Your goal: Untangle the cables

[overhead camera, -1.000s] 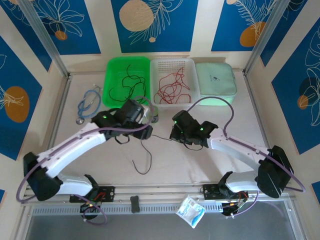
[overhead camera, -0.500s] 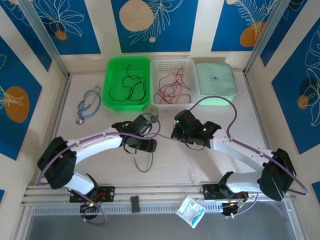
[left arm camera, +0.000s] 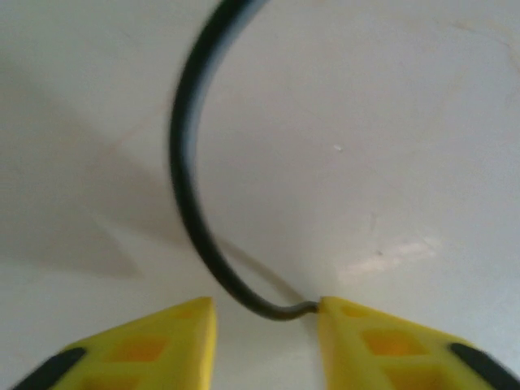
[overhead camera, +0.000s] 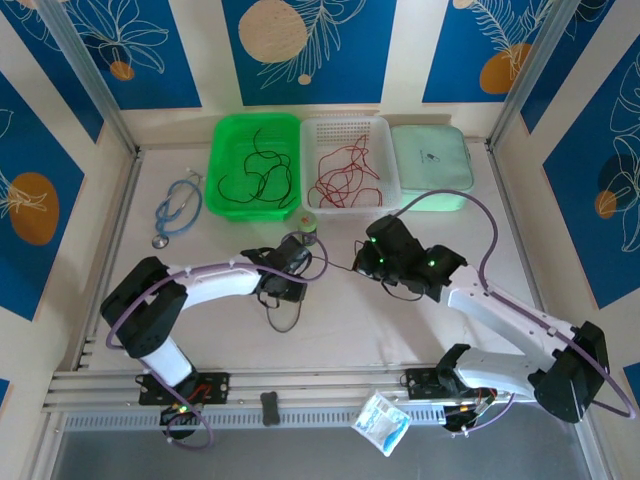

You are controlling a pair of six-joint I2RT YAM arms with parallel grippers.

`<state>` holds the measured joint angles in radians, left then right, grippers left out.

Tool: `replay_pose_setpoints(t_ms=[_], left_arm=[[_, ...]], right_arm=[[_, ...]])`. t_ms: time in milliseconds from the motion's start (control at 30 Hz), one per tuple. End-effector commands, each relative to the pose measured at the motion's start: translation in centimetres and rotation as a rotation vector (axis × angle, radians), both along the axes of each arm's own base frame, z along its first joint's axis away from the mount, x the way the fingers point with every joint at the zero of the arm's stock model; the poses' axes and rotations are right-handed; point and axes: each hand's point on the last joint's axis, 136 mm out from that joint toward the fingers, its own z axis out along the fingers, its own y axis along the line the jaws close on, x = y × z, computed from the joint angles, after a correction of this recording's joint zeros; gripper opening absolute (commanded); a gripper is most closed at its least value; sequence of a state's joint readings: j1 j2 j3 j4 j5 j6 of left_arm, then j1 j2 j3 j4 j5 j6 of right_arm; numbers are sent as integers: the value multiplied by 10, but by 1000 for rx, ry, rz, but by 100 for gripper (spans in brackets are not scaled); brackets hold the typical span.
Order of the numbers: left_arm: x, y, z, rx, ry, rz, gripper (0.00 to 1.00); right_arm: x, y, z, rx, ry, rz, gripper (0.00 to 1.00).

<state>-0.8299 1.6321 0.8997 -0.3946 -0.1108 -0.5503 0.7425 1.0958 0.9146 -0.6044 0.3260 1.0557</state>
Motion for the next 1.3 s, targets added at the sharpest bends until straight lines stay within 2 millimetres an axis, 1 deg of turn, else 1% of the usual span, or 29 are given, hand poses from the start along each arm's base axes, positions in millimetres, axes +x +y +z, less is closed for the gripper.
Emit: replay_pose_setpoints(t_ms=[0,100,200,267,367,400,500,600,700,800,867,933,967,1033,1167,1267], left_arm=[[16,20,7,105,-96,46,26],[21,45,16,173,-129,85,15],[26,70,26,196,-148,134,8],[28,86,33,194,-160,169,6],[31,108,43,192,-177,214,2],[32,113,46,190,-183,225,0],[34,128,60,192,-209,249,0],[38,139,80,200,-242,256,0],[45,141,112,184,-292,235,0],[53,134,155,158,-351,191,0],[61,126,192,125,-403,157,0],[68,119,225,97,-452,131,0],[72,116,243,84,-479,123,0],[80,110,273,61,-526,108,0],[89,91,334,-47,-611,71,0],[94,81,370,-108,-671,47,0]], right_arm=[[-2,-13,24,17,-34,-39,0],[-5,-32,32,8,-58,-81,0],[-8,-51,37,7,-72,-127,0],[-11,-63,37,9,-74,-156,0],[-14,-75,37,16,-75,-184,0],[-14,-77,37,18,-75,-192,0],[-15,-83,35,13,-70,-207,0],[-15,-87,35,6,-67,-213,0],[-12,-84,36,12,-67,-202,0],[-7,-72,39,45,-71,-159,1],[-4,-61,44,76,-79,-121,16],[-1,-55,46,84,-88,-103,31],[-1,-53,48,84,-91,-96,36],[-1,-52,50,81,-97,-91,42],[-3,-53,51,78,-99,-90,44],[-5,-54,49,83,-99,-96,45]])
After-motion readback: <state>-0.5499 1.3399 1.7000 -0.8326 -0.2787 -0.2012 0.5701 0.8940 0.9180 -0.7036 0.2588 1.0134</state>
